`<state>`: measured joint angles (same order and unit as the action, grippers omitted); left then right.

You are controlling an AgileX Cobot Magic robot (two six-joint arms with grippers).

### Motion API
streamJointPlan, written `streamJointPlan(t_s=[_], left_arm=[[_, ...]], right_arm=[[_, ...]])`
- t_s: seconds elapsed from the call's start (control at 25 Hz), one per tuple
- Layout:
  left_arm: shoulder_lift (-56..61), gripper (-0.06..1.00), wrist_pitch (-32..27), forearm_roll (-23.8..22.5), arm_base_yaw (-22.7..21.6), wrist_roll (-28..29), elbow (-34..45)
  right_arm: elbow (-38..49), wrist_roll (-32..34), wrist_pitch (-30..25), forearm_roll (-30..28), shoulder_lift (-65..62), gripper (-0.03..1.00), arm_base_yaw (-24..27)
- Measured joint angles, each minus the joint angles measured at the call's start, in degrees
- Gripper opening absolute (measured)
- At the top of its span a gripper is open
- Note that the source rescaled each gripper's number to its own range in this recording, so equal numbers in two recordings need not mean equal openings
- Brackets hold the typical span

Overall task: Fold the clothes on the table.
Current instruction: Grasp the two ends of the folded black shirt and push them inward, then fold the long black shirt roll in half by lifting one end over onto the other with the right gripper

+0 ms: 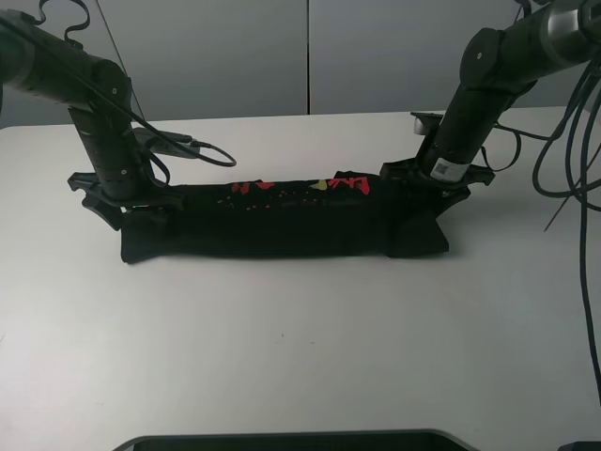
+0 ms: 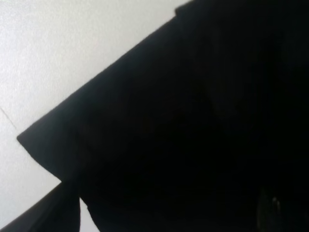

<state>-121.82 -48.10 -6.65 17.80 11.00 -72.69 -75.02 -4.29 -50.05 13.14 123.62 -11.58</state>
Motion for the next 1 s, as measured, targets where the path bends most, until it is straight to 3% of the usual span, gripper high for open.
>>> streamJointPlan(t_s=[0.12,0.28,1.0], left_arm=[[0.0,0.96,0.0,0.0,0.0,0.0,0.0],[0.0,0.96,0.0,0.0,0.0,0.0,0.0],[0.0,0.96,0.14,0.0,0.0,-0.1,0.0]], right_arm=[[0.0,-0.24,0.08,0.89,0.0,0.45,0.0],[0.0,-1.13,0.14,1.79,0.0,0.12,-0.38],[0.35,-4.76,-2.92,2.96,-6.74,0.12,-0.38]])
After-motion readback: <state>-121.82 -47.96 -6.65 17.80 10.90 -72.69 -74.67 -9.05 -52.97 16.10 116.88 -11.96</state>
